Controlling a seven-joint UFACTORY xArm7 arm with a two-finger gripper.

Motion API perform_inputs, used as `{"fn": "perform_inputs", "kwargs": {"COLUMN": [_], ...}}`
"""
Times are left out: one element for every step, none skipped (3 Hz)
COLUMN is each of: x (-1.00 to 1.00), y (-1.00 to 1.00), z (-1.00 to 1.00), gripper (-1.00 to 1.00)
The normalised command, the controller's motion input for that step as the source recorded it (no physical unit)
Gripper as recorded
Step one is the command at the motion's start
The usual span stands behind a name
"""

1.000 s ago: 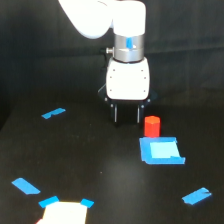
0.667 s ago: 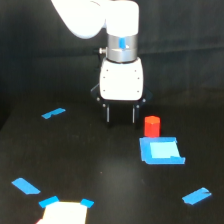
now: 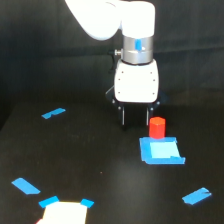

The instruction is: Pick up the red object from the table

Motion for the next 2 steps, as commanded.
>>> {"fn": "perform_inputs", "kwargs": {"x": [1.00,1.00], "y": [-0.16,0.14], "z": [-0.45,-0.38], "gripper": [0.49,0.47]}}
